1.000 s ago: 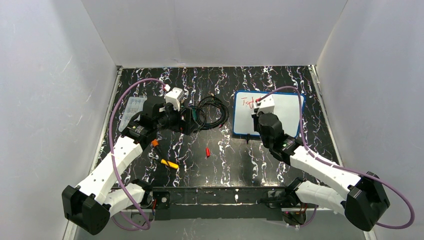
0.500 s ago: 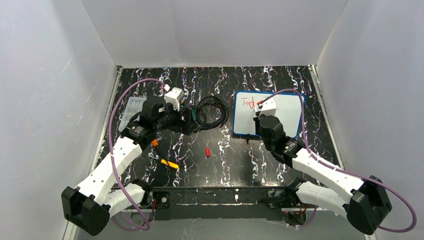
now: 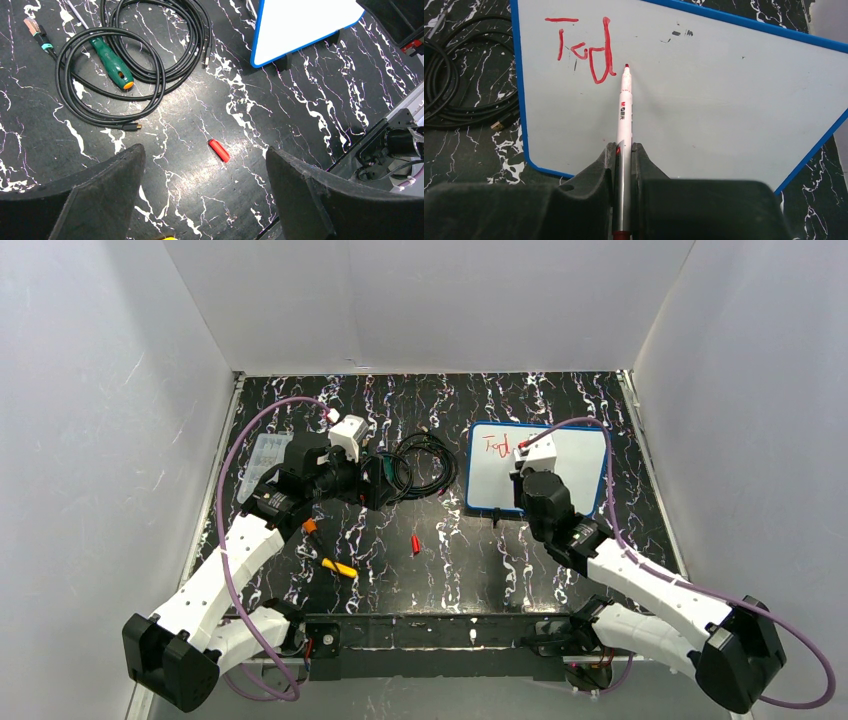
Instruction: Write a sentence on the whiteboard
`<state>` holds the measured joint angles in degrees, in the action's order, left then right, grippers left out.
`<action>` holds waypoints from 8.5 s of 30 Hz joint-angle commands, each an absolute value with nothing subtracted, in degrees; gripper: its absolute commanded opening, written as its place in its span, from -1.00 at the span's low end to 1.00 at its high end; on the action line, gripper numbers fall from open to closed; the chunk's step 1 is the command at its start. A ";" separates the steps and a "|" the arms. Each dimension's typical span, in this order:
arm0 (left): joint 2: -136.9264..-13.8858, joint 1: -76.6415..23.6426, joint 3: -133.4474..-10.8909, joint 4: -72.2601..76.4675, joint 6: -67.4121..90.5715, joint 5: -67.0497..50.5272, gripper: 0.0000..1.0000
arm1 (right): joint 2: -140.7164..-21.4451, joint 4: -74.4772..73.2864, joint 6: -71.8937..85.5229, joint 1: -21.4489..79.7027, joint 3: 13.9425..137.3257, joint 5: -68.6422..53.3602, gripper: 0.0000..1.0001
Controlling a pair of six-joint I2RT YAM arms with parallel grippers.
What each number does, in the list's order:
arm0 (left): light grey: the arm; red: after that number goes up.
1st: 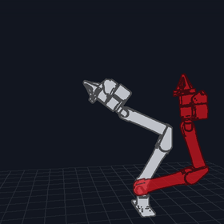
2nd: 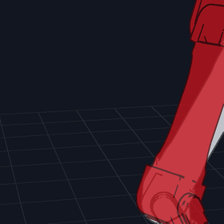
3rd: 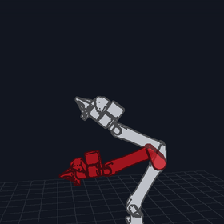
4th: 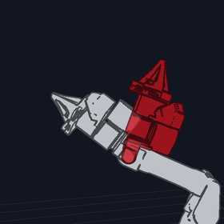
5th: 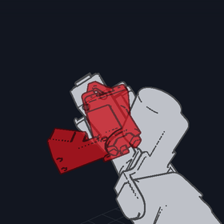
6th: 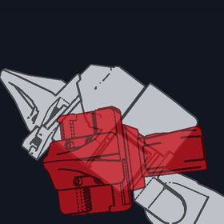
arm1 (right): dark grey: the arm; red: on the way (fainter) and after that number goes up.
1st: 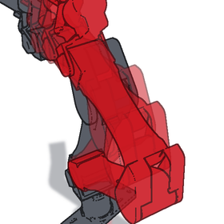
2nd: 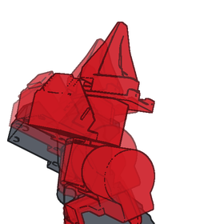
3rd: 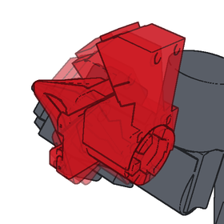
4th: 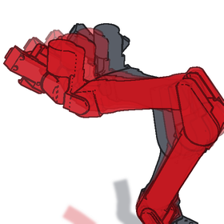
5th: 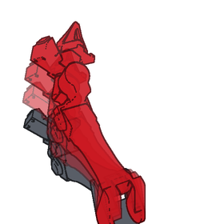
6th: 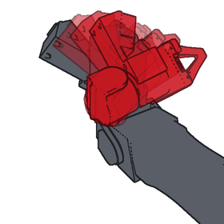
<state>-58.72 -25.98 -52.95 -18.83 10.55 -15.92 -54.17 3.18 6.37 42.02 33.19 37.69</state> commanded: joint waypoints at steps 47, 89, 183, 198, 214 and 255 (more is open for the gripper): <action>-57.04 -25.77 -52.21 -18.17 10.99 -17.67 0.77 | -54.85 5.01 6.00 41.04 32.56 38.40 -0.97; -56.80 -25.76 -52.21 -18.19 10.99 -17.67 0.78 | -54.12 4.84 7.38 41.04 31.61 39.67 -0.97; -53.99 -25.75 -51.24 -17.67 11.59 -14.59 0.79 | -52.75 2.85 10.79 39.55 30.35 35.81 -0.97; -54.07 -25.75 -51.15 -17.49 11.56 -14.63 0.79 | -48.06 2.83 7.87 43.83 34.13 41.99 -0.97; -54.23 -25.76 -51.07 -17.44 11.53 -15.03 0.79 | -50.87 10.21 2.64 31.86 35.73 31.00 -0.97; -53.89 -25.75 -51.15 -17.40 11.65 -15.47 0.79 | -47.27 4.36 6.35 29.97 33.30 31.33 -0.97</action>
<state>-55.48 -25.98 -51.33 -17.96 11.62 -15.03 -48.10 2.70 6.07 30.33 33.15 29.93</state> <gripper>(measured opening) 0.891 0.183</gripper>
